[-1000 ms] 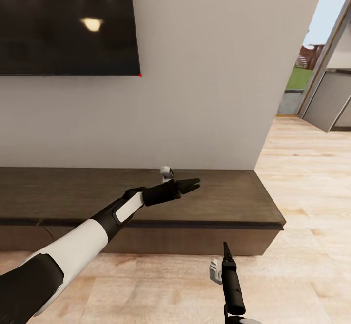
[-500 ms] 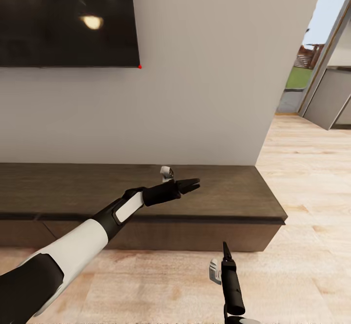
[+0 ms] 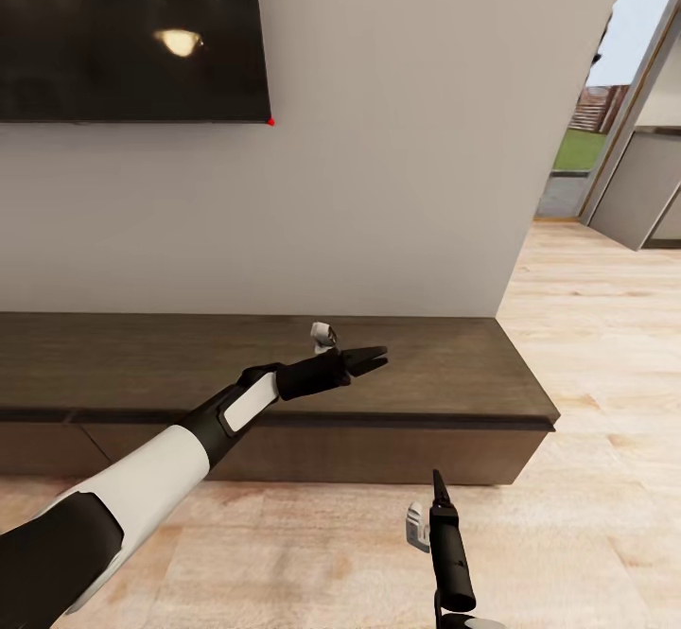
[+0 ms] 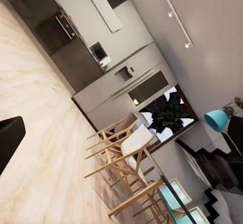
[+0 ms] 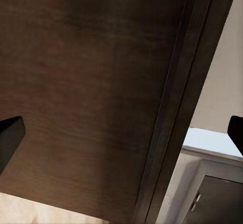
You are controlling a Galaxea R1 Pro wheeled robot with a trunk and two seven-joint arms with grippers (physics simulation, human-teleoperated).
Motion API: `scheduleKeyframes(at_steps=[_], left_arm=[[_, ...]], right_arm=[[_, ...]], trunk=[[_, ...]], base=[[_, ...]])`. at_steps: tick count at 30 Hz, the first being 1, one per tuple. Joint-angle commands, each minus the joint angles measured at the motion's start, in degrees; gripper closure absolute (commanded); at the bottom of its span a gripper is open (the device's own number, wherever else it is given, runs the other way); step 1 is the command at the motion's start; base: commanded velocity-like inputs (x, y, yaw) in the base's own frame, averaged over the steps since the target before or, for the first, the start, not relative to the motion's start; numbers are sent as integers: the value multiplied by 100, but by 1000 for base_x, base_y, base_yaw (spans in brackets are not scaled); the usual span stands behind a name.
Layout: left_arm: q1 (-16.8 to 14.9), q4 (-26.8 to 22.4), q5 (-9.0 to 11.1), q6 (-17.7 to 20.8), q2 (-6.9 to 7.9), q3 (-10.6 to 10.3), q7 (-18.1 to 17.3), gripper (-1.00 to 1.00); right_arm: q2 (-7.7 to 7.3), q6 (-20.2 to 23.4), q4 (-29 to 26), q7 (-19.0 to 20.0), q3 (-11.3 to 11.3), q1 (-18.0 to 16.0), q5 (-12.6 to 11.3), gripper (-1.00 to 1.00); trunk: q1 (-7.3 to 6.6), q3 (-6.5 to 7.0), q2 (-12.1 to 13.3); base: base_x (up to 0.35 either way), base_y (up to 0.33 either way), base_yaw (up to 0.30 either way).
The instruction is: Place each of the two pumpkins and all three candles from the living room inside a cabinet in the living room (use any cabinet), then make sure every cabinet is closed, and position the cauldron so it is next to a table in the living room.
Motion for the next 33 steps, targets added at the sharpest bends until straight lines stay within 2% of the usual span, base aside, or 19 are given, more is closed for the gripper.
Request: scheduleKeyframes(at_steps=[1,29,33], left_arm=[[0,0,1,0,0,0,0,-100],[0,-1,7,0,7,0,0,-100],[0,0,14,-7,34,0,-2,-100]], right_arm=[[2,0,0,1,0,0,2,-100],[18,19,-1,-22,0,0,-7,-100],[1,2,0,-32,0,0,-4,-100]], trunk=[[0,0,0],[0,0,0],[0,0,0]], base=[[0,0,0],[0,0,0],[201,0,0]])
